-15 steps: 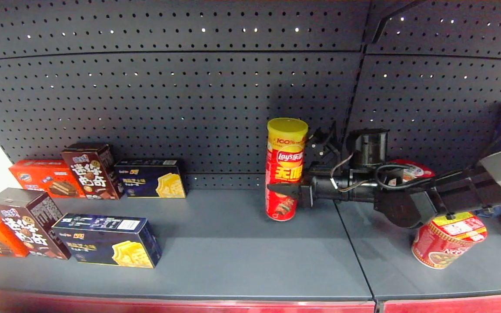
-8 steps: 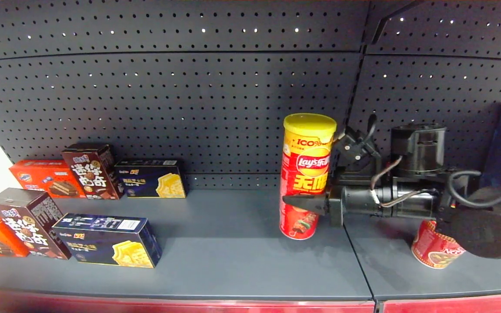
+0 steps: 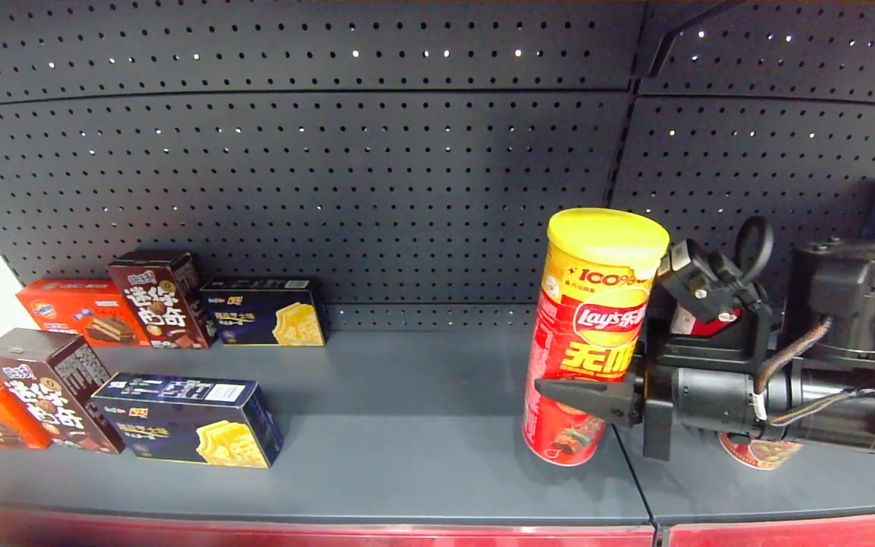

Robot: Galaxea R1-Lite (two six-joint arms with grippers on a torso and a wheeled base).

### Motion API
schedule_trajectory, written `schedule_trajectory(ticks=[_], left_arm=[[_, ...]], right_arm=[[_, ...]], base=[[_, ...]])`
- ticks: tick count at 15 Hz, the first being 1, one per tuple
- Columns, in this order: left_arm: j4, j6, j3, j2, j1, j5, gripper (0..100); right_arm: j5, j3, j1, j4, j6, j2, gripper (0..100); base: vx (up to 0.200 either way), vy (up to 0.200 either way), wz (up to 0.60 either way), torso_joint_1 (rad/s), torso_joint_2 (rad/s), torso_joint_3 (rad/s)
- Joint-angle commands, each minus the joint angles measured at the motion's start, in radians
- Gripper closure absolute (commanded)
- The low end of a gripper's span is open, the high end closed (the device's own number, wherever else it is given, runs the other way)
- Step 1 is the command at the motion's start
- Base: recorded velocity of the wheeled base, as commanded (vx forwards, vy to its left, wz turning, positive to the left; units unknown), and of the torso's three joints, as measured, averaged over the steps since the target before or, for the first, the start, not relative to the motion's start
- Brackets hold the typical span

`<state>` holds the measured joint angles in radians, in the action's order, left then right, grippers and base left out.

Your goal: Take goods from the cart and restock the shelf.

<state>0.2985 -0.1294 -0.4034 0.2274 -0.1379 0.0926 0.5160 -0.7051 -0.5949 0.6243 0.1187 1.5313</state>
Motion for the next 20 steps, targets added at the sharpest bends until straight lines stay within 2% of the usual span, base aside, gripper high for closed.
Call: schedule_trajectory(ticks=[1, 5, 9, 13, 20], left_arm=[[0.004, 0.001, -0.029, -0.008, 0.000, -0.001, 100], [0.007, -0.001, -0.086, 0.018, 0.001, 0.001, 100], [0.007, -0.004, -0.081, 0.021, 0.000, -0.001, 100], [0.007, -0.004, -0.086, 0.023, 0.000, -0.013, 100], [0.008, -0.004, -0.072, 0.020, 0.000, -0.020, 100]], right_arm=[[0.001, 0.061, -0.003, 0.048, -0.001, -0.025, 100], [0.003, 0.145, 0.001, 0.166, -0.028, 0.001, 100], [0.003, 0.128, 0.001, 0.229, -0.028, 0.073, 100], [0.004, 0.128, 0.003, 0.347, -0.027, 0.170, 100], [0.007, 0.147, 0.004, 0.368, -0.024, 0.228, 100]], base=[[0.000, 0.000, 0.00, 0.000, 0.00, 0.000], [0.000, 0.000, 0.00, 0.000, 0.00, 0.000], [0.000, 0.000, 0.00, 0.000, 0.00, 0.000], [0.000, 0.000, 0.00, 0.000, 0.00, 0.000], [0.000, 0.000, 0.00, 0.000, 0.00, 0.000]])
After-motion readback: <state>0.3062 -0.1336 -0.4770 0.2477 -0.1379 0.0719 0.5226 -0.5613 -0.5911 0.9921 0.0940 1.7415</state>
